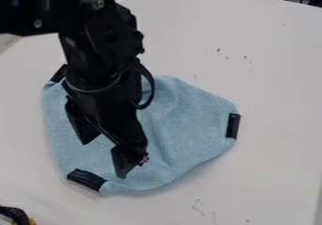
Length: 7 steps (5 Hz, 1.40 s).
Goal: Unfold the top of the cloth
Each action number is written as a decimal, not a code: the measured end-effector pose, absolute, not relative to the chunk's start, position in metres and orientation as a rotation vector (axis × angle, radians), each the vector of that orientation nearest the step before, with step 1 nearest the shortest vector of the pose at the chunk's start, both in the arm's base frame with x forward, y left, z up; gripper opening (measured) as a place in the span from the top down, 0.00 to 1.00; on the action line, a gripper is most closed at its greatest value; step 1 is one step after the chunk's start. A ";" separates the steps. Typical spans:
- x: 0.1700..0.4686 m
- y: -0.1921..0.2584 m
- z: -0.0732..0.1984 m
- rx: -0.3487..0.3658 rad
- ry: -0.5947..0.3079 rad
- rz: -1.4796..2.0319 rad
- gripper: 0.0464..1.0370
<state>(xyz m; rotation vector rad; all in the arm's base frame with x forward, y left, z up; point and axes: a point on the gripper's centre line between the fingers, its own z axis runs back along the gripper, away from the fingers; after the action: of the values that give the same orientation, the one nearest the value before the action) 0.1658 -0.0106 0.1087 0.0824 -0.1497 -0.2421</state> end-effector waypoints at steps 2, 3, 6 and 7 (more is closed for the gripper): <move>0.172 -0.005 0.108 0.120 -0.136 -0.217 0.04; 0.202 0.001 0.108 0.112 -0.129 -0.185 0.04; 0.296 0.088 0.083 0.134 -0.174 -0.172 0.04; 0.302 0.117 0.075 0.166 -0.199 -0.160 0.04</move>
<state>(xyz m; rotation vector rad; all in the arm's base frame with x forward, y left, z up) 0.3022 0.1174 0.0750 0.1662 -0.1991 -0.1603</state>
